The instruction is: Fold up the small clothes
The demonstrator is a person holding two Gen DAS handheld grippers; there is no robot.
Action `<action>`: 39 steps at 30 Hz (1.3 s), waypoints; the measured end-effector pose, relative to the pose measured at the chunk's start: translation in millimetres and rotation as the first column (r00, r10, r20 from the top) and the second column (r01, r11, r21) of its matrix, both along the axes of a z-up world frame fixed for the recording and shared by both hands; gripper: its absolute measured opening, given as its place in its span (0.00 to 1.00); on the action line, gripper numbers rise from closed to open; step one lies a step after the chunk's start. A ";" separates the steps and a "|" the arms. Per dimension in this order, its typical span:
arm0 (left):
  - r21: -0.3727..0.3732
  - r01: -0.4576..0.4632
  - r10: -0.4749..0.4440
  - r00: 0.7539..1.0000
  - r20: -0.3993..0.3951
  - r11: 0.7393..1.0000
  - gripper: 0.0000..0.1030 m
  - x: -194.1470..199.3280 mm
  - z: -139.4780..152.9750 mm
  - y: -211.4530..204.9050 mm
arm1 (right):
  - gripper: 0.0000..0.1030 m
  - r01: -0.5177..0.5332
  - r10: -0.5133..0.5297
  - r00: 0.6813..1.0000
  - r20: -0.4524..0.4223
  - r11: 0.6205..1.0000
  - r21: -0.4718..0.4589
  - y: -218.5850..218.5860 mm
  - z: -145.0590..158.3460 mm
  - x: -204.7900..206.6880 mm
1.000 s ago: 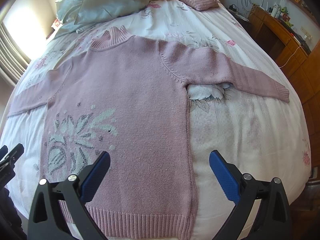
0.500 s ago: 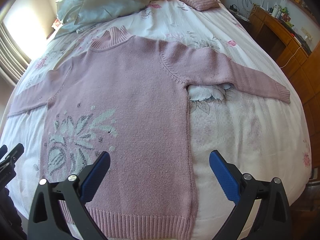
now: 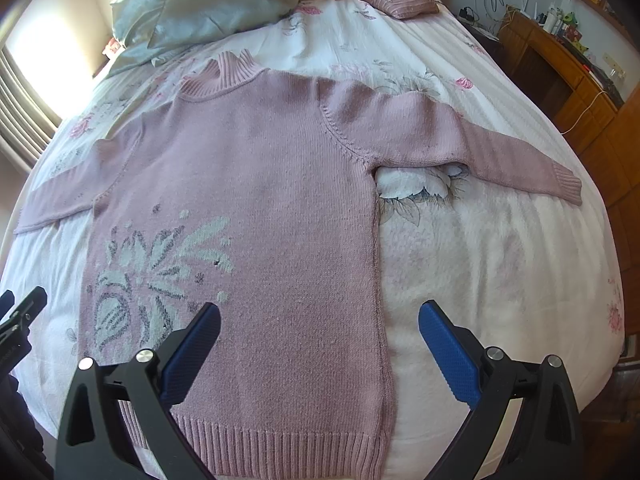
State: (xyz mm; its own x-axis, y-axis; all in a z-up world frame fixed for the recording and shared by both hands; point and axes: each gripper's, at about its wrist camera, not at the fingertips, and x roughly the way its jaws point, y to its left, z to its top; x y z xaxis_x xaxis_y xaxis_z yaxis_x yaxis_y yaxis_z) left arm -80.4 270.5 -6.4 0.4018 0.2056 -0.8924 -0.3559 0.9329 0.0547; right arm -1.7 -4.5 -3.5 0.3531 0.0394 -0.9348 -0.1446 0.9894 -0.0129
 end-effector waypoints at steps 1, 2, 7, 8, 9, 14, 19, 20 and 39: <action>0.001 0.000 0.000 1.000 0.000 1.000 0.97 0.0 0.0 0.1 | 0.96 0.000 0.000 1.000 0.000 1.000 0.000 0.1 -0.2 -0.1; 0.002 -0.001 0.001 1.000 0.002 1.000 0.97 0.0 0.0 0.6 | 0.96 0.000 0.000 1.000 0.000 1.000 0.001 0.3 -0.3 -0.1; 0.003 -0.001 0.001 1.000 0.003 1.000 0.97 -0.5 -0.1 0.8 | 0.96 0.000 0.000 1.000 0.002 1.000 0.003 -0.3 -1.7 -0.2; 0.004 -0.001 0.001 1.000 0.003 1.000 0.97 -0.5 -0.2 1.4 | 0.96 0.000 0.000 1.000 0.003 1.000 0.003 -0.1 -2.0 -0.3; 0.004 -0.001 0.001 1.000 0.002 1.000 0.97 -0.4 -0.1 1.4 | 0.96 0.000 0.000 1.000 0.004 1.000 0.003 0.3 -2.5 -0.5; 0.003 -0.003 0.003 1.000 0.004 1.000 0.97 -0.7 0.5 1.4 | 0.96 0.001 -0.001 1.000 0.004 1.000 0.004 0.3 -3.8 -2.8; 0.007 -0.006 0.006 1.000 0.006 1.000 0.97 -1.2 1.4 1.9 | 0.96 0.001 -0.001 1.000 0.005 1.000 0.006 3.5 -6.1 -5.0; 0.009 -0.006 0.006 1.000 0.006 1.000 0.97 -1.1 1.6 2.5 | 0.96 0.001 -0.001 1.000 0.004 1.000 0.006 -1.0 -1.7 -1.3; 0.007 0.016 -0.016 1.000 0.003 1.000 0.97 13.8 -7.5 -10.6 | 0.96 0.020 -0.020 1.000 -0.005 0.999 0.026 -16.3 -7.1 10.1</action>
State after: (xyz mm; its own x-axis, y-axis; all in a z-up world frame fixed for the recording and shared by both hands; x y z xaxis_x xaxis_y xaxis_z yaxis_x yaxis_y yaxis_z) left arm -66.6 259.9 -13.9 0.4078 0.2051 -0.8897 -0.3413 0.9381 0.0599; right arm 8.4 -20.8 -10.7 0.3494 0.0570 -0.9352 -0.1250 0.9921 0.0138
